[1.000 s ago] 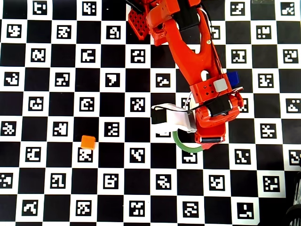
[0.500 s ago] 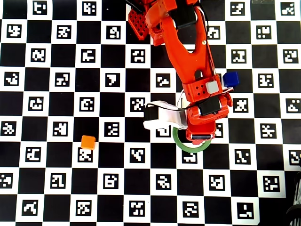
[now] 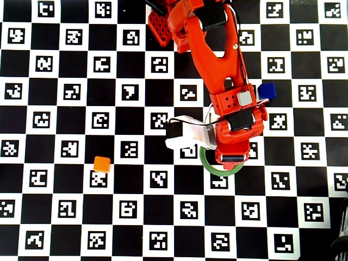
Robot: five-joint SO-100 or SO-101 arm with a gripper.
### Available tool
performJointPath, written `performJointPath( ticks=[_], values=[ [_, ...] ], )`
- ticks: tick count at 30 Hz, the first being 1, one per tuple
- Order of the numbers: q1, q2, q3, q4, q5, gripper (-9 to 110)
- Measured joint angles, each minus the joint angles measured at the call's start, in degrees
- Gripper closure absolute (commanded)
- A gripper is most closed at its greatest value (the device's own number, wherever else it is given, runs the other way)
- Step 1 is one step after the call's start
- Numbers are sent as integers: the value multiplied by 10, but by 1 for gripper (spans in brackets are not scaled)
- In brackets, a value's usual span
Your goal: Grab the red cube then put it in the green circle then put the blue cube on top and finally the orange cube on top
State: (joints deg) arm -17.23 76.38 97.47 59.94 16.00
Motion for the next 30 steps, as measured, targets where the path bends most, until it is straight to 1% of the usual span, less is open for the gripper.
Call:
performJointPath(
  ticks=[15,30],
  values=[
    [0,0,26,-33,11,98],
    [0,0,26,-33,18,97]
  ],
)
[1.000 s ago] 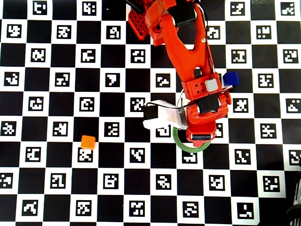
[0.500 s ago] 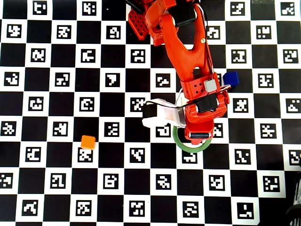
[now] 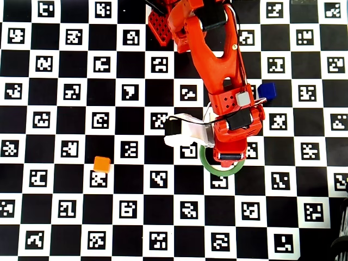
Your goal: Grab the red cube then put it in the green circle then put the blue cube on top and finally the orange cube on top
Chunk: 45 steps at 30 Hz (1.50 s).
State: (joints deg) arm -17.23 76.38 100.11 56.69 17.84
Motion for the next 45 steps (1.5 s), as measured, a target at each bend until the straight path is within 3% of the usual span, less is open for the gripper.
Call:
performJointPath(
  ticks=[11,19,31,45],
  values=[
    [-3,0,7,-9,3,96],
    [-3,0,7,-9,-12,83],
    [-9,0,7,-9,-17,78],
    [-9,0,7,3,-18,61]
  ],
)
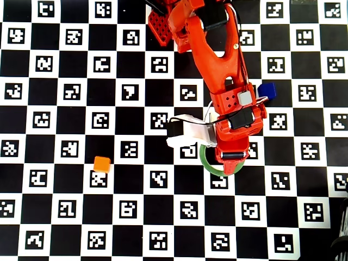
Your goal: Grab the red cube then put it in the green circle then put the blue cube on top and finally the orange cube on top
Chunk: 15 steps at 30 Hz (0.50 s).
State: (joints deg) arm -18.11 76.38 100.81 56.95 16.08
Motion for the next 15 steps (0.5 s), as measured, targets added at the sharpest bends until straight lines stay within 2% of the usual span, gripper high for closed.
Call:
performJointPath(
  ticks=[8,15],
  values=[
    [4,33,-10,37,0,59],
    [32,72,-88,128,-18,59]
  ],
)
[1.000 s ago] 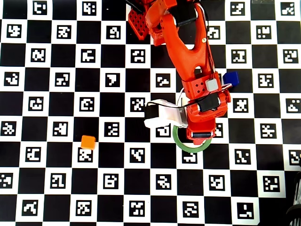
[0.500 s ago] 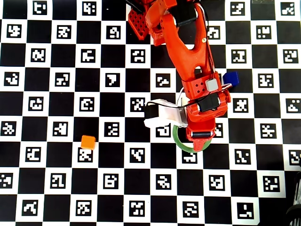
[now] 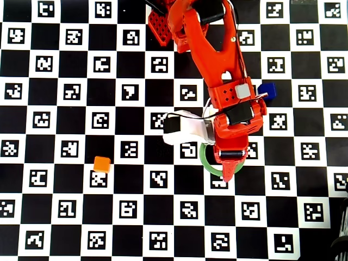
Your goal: Grab the red cube then put it in the green circle then put the blue cube on top and finally the orange cube on top
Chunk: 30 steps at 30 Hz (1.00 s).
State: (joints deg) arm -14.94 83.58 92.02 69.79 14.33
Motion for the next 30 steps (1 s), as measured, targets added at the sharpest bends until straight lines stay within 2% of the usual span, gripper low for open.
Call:
performJointPath(
  ticks=[8,19,25,30],
  values=[
    [58,74,-81,142,-31,59],
    [178,174,-87,292,-112,59],
    [182,216,-36,298,-115,59],
    [137,287,49,283,-87,59]
  ],
)
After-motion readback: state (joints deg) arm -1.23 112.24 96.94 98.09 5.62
